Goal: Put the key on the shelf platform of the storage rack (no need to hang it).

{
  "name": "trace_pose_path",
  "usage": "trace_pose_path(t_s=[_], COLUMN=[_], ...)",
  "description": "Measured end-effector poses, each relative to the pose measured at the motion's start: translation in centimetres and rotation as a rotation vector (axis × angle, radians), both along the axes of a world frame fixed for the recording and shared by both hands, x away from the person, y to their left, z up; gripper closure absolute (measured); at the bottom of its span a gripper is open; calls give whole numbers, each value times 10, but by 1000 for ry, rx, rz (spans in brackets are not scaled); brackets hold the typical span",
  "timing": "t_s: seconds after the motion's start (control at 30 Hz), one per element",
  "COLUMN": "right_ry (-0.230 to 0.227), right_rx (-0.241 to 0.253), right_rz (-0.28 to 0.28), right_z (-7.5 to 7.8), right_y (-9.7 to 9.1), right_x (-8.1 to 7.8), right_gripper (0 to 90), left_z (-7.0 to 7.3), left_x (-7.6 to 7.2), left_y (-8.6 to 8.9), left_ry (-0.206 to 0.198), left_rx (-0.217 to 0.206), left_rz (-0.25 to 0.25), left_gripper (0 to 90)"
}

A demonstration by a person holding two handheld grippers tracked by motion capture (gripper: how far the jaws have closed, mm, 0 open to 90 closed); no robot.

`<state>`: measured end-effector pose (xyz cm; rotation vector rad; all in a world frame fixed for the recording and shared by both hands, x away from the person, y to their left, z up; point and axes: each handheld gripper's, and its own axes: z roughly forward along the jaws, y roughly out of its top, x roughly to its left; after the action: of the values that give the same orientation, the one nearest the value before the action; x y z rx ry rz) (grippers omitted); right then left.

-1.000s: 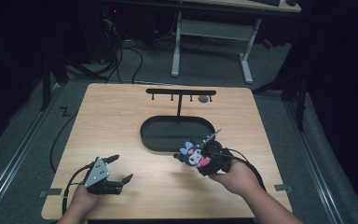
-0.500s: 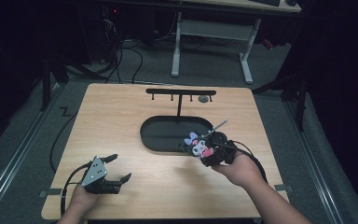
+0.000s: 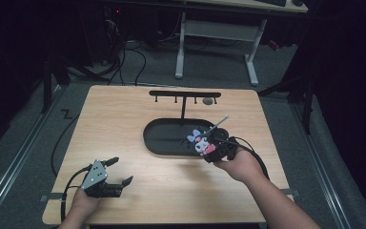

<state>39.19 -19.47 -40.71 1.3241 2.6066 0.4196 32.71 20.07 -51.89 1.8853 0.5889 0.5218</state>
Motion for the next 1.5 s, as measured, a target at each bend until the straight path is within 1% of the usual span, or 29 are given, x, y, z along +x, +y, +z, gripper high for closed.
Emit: trace_pose_path(t_s=[0.07, 0.13, 0.17, 0.23, 0.27, 0.3, 0.37, 0.4, 0.43, 0.5, 0.53, 0.63, 0.7, 0.8, 0.83, 0.9, 0.97, 1.03, 1.07, 1.1, 1.2, 1.3, 1.33, 1.37, 1.4, 1.43, 1.47, 1.5], right_ry=[-7, 0, -9, -6, -6, -10, -8, -16, -15, -8, -12, -20, -31, -27, -27, -29, -30, -31, -34, -40, -46, -46, -42, -37, -37, -33, -33, -23], right_rx=[0, 4, 2, -1, -1, -9, -4, -6, -7, -15, -18, -11, -6, -8, -4, 6, -5, -6, -12, -16, -41, -38, -40, -33, -33, -29, -29, -22], right_rz=[11, -6, 5, 2, 2, 5, -2, 4, 6, -11, 3, -9, -16, -16, -25, -38, -40, -42, -40, -47, -62, -67, -61, -69, -69, -68, -68, -73], right_z=[0, 1, 1, 1, 1, 1, 1, -1, -1, -3, -4, -2, -2, -2, -2, -3, -4, -5, -6, -7, -11, -15, -17, -19, -19, -24, -24, -29], right_y=[1, 4, 4, 6, 6, 7, 8, 8, 8, 8, 7, 6, 5, 4, 4, 3, 5, 5, 5, 7, 10, 14, 15, 17, 17, 20, 20, 22], right_x=[3, 5, 8, 10, 10, 15, 15, 18, 19, 20, 22, 24, 24, 26, 27, 30, 33, 35, 38, 44, 52, 61, 65, 68, 68, 74, 74, 79], right_gripper=[465, 465, 465, 465, 465, 465, 465, 465, 465, 465, 465, 465, 465, 465, 465, 465, 465, 466, 465, 465, 465, 465, 465, 465, 465, 465, 465, 465], left_z=[-1, -3, -4, -4, -5, -5, -4, -4, -4, -4, -4, -5, -4, -2, -2, -2, -2, -1, -1, -1, -1, 0, 0, 0, 0, 0, 0, 0], left_x=[0, 0, 1, 1, 2, 3, 3, 4, 4, 4, 4, 3, 3, 4, 4, 4, 4, 5, 5, 5, 4, 4, 4, 5, 5, 5, 5, 5], left_y=[1, 3, 4, 5, 5, 7, 8, 8, 9, 9, 9, 8, 8, 9, 9, 9, 9, 9, 9, 8, 8, 8, 8, 9, 9, 10, 10, 11], left_ry=[1, 10, 11, 14, 19, 23, 23, 23, 23, 20, 23, 32, 20, 15, 16, 15, 11, 13, 15, 14, 13, 12, 12, 12, 12, 14, 14, 17], left_rx=[-7, -21, -28, -26, -34, -43, -48, -52, -53, -50, -48, -42, -31, -53, -58, -49, -45, -49, -57, -58, -54, -54, -54, -54, -54, -56, -56, -63], left_rz=[0, -6, -9, -8, -2, 1, 7, 10, 10, 11, 12, 5, 1, 6, 7, 4, 1, 1, 1, -2, -8, -9, -9, -6, -6, -2, -2, -4], left_gripper=[152, 154, 154, 154, 154, 155, 155, 157, 156, 156, 157, 156, 155, 157, 160, 160, 160, 161, 162, 166, 166, 165, 165, 165, 165, 165, 165, 165])
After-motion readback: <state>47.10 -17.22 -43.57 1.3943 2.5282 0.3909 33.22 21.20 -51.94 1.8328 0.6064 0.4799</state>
